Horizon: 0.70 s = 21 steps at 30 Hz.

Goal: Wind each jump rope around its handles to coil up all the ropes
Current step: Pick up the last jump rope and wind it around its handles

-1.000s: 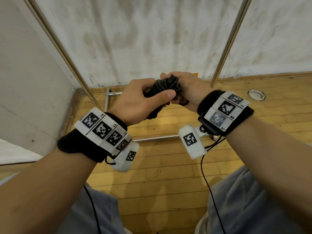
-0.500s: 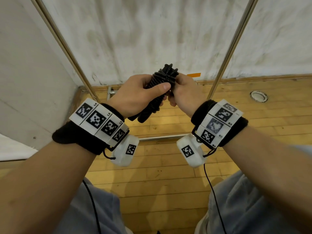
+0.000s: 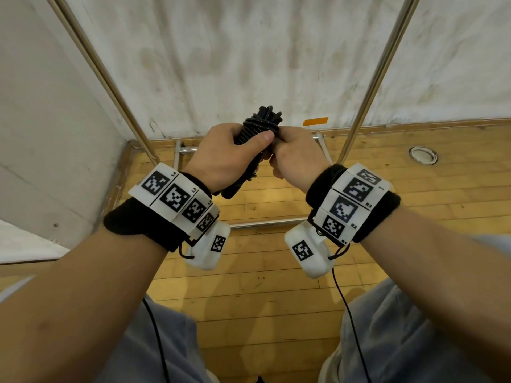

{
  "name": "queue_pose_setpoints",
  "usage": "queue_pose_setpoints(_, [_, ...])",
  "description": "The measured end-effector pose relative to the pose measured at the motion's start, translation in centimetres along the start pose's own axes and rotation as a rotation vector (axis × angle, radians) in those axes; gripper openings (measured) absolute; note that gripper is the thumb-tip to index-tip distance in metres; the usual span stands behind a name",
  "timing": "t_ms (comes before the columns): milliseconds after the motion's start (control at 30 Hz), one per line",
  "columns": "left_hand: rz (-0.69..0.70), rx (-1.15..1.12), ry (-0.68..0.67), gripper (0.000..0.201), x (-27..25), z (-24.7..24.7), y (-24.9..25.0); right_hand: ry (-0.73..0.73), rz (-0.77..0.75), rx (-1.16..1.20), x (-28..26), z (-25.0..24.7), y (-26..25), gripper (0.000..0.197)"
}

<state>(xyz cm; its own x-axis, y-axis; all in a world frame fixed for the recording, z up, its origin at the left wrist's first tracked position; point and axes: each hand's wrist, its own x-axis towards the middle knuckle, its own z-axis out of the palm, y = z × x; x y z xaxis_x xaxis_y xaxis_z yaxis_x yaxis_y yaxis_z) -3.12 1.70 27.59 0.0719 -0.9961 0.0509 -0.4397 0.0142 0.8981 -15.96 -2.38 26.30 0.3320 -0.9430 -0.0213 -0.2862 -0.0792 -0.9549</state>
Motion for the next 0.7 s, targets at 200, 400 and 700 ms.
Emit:
queue_pose_setpoints(200, [-0.055, 0.0, -0.036, 0.038, 0.0, 0.2, -0.2, 0.028, -0.028, -0.081, 0.0, 0.2, 0.3, 0.023])
queue_pose_setpoints(400, [-0.046, -0.011, -0.039, 0.03, 0.0, 0.6, 0.0, 0.081, -0.097, -0.19, 0.5, -0.7, -0.2, 0.026])
queue_pose_setpoints(700, [-0.059, -0.053, 0.192, 0.022, 0.6, 1.0, -0.7, 0.08, -0.072, -0.136, 0.2, -1.3, 0.1, 0.012])
